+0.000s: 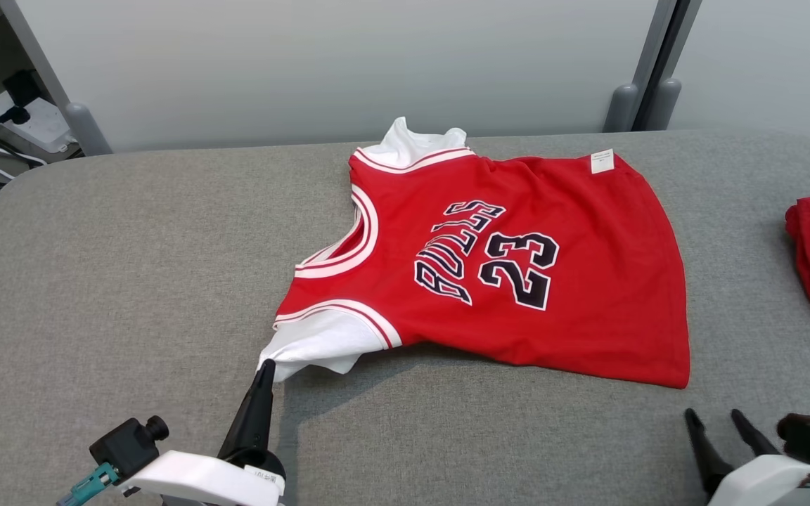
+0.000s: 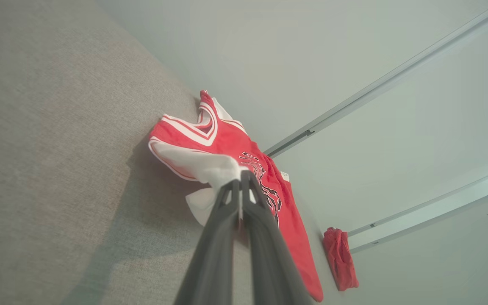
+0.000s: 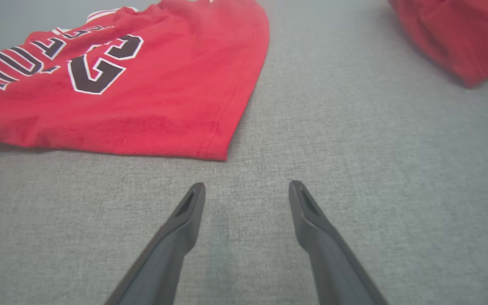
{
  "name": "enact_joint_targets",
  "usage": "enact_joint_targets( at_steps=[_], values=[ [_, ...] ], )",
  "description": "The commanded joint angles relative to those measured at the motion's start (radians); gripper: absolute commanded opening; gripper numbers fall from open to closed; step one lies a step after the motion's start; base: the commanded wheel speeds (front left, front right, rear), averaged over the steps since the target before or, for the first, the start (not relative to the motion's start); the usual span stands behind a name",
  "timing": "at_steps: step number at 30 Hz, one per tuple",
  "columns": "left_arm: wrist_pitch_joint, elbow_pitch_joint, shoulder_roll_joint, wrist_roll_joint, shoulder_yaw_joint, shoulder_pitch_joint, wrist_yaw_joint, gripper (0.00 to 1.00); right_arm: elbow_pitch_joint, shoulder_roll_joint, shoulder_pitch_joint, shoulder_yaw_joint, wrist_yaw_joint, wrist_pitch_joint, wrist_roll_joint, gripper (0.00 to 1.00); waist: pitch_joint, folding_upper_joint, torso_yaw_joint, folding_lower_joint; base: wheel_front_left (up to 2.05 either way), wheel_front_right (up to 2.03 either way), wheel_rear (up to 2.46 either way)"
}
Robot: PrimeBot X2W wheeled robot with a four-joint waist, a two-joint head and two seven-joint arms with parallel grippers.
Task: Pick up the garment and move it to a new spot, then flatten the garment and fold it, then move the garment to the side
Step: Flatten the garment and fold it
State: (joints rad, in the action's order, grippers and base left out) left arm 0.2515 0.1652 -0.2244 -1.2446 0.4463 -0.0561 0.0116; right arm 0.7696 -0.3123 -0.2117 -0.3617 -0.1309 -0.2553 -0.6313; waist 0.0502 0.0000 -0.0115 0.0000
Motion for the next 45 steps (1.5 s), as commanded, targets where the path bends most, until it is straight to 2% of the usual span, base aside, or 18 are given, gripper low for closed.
enact_joint_targets(
  at_steps=[1, 6, 16, 17, 18, 19, 20, 23, 24, 26, 30, 33, 40, 45],
  values=[
    [0.010, -0.026, -0.004, 0.011, -0.039, -0.025, 0.009, 0.00, -0.022, 0.011, 0.005, -0.008, 0.000, -0.006, 0.017, 1.00, -0.002, 0.0000, -0.002, 0.0000, 0.00, 0.00, 0.00],
    [0.007, -0.017, 0.003, 0.027, -0.022, -0.042, 0.017, 0.00, 0.029, 0.063, -0.034, -0.008, 0.000, -0.006, 0.038, 1.00, -0.007, 0.0000, 0.017, 0.0000, 0.00, 0.00, 0.00],
    [-0.002, 0.002, 0.014, 0.040, 0.003, -0.062, 0.032, 0.00, 0.143, 0.088, -0.128, 0.080, 0.000, -0.006, 0.090, 1.00, 0.001, 0.0000, 0.065, 0.0000, 0.00, 0.00, 0.00],
    [-0.003, 0.003, 0.015, 0.041, 0.006, -0.065, 0.034, 0.00, 0.155, 0.091, -0.138, 0.085, 0.000, -0.006, 0.099, 0.94, 0.004, 0.0000, 0.069, 0.0000, 0.00, 0.00, 0.00],
    [-0.004, 0.005, 0.016, 0.041, 0.008, -0.067, 0.035, 0.00, 0.171, 0.096, -0.146, 0.088, 0.000, -0.006, 0.104, 0.78, 0.006, 0.0000, 0.073, 0.0000, 0.00, 0.00, 0.00],
    [-0.005, 0.007, 0.018, 0.042, 0.010, -0.069, 0.036, 0.00, 0.190, 0.100, -0.154, 0.089, 0.000, -0.006, 0.109, 0.68, 0.007, 0.0000, 0.077, 0.0000, 0.00, 0.00, 0.00],
    [-0.006, 0.009, 0.019, 0.043, 0.013, -0.071, 0.037, 0.00, 0.213, 0.105, -0.162, 0.090, 0.000, -0.006, 0.111, 0.48, 0.009, 0.0000, 0.081, 0.0000, 0.00, 0.00, 0.00],
    [-0.010, 0.015, 0.024, 0.045, 0.018, -0.082, 0.040, 0.00, 0.285, 0.119, -0.189, 0.083, 0.000, -0.006, 0.110, 0.43, 0.014, 0.0000, 0.093, 0.0000, 0.00, 0.00, 0.00],
    [-0.010, 0.017, 0.025, 0.045, 0.018, -0.086, 0.041, 0.00, 0.301, 0.122, -0.197, 0.078, 0.000, -0.006, 0.110, 0.34, 0.015, 0.0000, 0.095, 0.0000, 0.00, 0.00, 0.00],
    [-0.009, 0.021, 0.027, 0.045, 0.018, -0.092, 0.043, 0.00, 0.319, 0.124, -0.209, 0.067, 0.000, -0.006, 0.111, 0.00, 0.016, 0.0000, 0.098, 0.0000, 0.00, 0.00, 0.00],
    [-0.008, 0.027, 0.029, 0.051, 0.018, -0.100, 0.049, 0.00, 0.310, 0.112, -0.212, 0.051, 0.000, -0.006, 0.110, 0.00, 0.008, 0.0000, 0.101, 0.0000, 0.00, 0.00, 0.00],
    [-0.005, 0.014, 0.023, 0.058, 0.009, -0.106, 0.054, 0.00, 0.251, 0.079, -0.202, 0.058, 0.000, -0.006, 0.098, 0.00, 0.000, 0.0000, 0.098, 0.0000, 0.00, 0.00, 0.00],
    [-0.020, -0.103, -0.007, 0.031, -0.034, -0.140, 0.069, 0.00, 0.041, -0.031, -0.199, 0.071, 0.000, -0.004, -0.003, 0.00, -0.044, 0.0000, 0.072, 0.0000, 0.00, 0.00, 0.00],
    [-0.095, -0.200, -0.045, -0.030, -0.083, -0.245, 0.064, 0.00, -0.160, -0.138, -0.231, 0.066, 0.000, 0.105, -0.171, 0.00, -0.080, 0.0000, 0.068, 0.0000, 0.00, 0.00, 0.00]
  ],
)
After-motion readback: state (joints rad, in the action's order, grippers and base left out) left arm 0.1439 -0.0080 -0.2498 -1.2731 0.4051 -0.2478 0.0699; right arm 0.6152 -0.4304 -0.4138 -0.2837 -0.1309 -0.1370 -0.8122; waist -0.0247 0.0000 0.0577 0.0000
